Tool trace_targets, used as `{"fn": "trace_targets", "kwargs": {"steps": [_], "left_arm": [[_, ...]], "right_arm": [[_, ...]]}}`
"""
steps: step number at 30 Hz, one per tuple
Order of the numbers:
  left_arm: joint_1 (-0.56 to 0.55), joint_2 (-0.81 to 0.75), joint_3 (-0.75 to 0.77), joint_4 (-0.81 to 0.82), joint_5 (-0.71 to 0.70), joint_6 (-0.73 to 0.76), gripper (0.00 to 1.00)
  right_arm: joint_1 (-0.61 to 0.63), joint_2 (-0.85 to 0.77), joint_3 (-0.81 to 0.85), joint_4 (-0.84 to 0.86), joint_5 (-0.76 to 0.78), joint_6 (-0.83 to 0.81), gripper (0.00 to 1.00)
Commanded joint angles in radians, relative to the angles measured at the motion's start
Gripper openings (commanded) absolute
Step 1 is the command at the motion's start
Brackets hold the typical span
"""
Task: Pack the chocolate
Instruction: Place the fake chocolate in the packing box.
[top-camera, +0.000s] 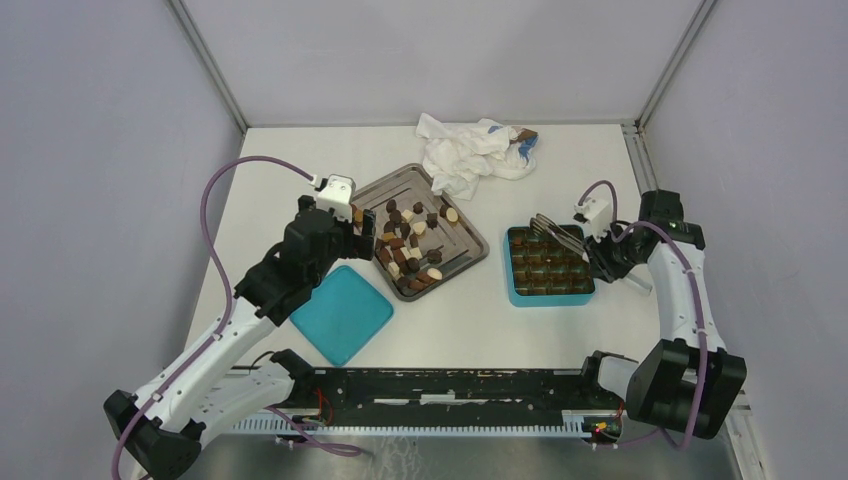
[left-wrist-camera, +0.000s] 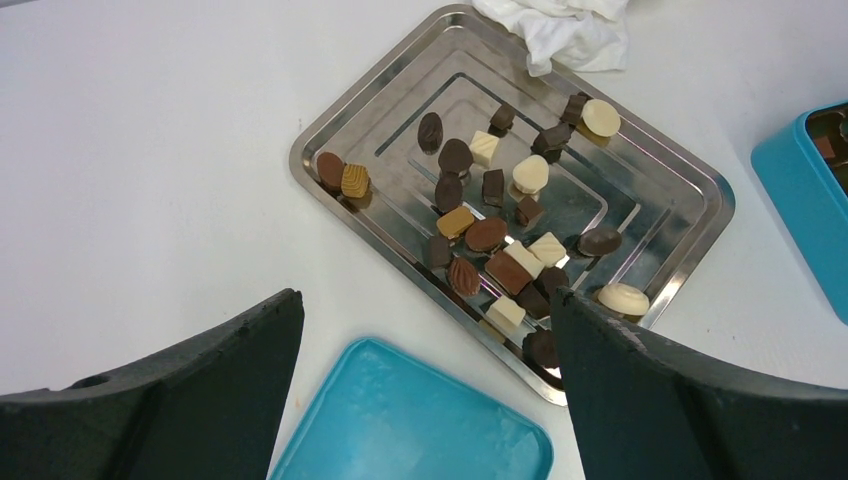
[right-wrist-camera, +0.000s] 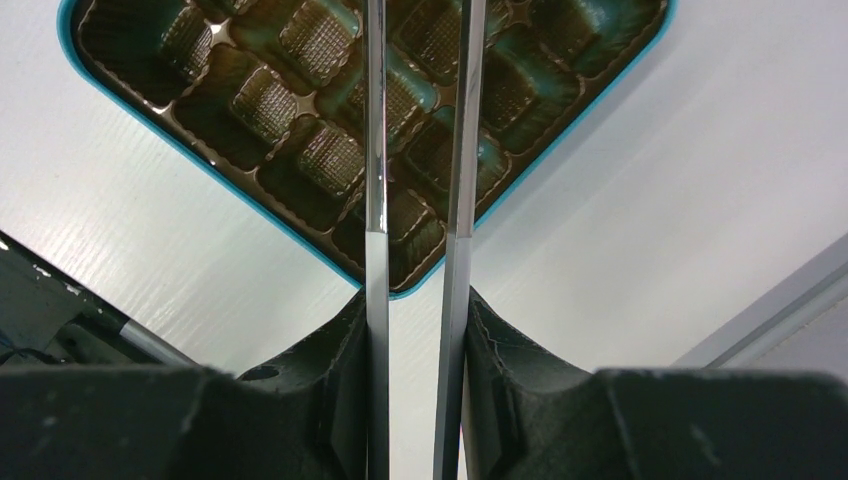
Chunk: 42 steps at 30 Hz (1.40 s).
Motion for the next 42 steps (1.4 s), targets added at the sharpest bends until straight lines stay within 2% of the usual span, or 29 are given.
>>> {"fn": "trace_targets", "kwargs": {"steps": [1,15,31,42], "left_arm": [[0.005,0.003,-0.001,0.03,0.009,0.048,0.98],[0.007,0.007,-0.001,0.03,0.011,0.047,0.98],[0.006,0.005,-0.001,0.029,0.012,0.047,0.98],[0.007,0.003,-0.001,0.028,0.013,0.047,0.98]], "right_arm": [[-0.003,0.01,-0.027,0.03,-0.038,-0.032,0.08],[-0.003,0.031,-0.073,0.094,-0.007,-0.015,0.14],[-0.003,0.033,-0.081,0.104,0.0,-0.007,0.42],[-0.003,0.002,-0.05,0.069,-0.054,-0.009,0.42]]}}
